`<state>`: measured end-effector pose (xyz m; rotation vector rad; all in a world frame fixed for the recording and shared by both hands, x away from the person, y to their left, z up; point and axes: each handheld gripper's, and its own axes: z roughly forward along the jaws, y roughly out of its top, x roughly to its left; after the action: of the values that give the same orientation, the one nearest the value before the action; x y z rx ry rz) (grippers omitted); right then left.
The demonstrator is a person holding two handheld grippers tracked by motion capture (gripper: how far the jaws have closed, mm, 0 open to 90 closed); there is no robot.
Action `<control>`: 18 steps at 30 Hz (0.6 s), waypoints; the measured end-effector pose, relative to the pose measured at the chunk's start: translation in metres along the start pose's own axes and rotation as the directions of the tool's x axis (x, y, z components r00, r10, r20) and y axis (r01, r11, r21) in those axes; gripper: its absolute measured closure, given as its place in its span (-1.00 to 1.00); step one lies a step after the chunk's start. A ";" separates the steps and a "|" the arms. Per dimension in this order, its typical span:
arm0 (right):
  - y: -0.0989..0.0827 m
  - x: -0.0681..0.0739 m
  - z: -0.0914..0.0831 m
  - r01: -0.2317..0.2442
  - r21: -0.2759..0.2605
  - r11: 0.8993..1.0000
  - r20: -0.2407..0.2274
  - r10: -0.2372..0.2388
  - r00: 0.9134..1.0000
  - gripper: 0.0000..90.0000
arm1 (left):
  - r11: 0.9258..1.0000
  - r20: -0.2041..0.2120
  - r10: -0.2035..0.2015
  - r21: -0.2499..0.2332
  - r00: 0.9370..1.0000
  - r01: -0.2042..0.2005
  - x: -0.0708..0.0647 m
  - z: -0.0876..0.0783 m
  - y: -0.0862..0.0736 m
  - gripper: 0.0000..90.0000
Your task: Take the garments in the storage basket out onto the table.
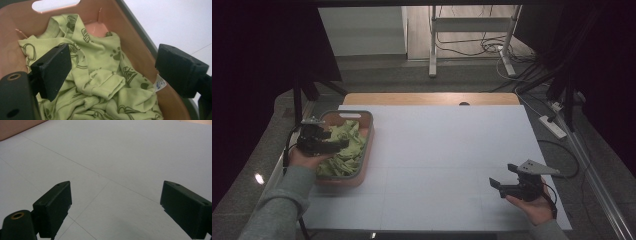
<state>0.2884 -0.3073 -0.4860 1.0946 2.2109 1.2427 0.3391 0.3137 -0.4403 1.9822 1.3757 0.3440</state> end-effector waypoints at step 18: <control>-0.001 0.001 0.001 0.004 0.008 1.000 0.005 -0.004 1.000 -0.76 | 0.995 -0.009 0.014 0.100 1.000 -0.013 0.006 0.016 0.001 -0.71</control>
<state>0.2883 -0.3067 -0.4871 1.0946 2.2152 1.2293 0.3518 0.3129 -0.4522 2.0742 1.4109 0.2971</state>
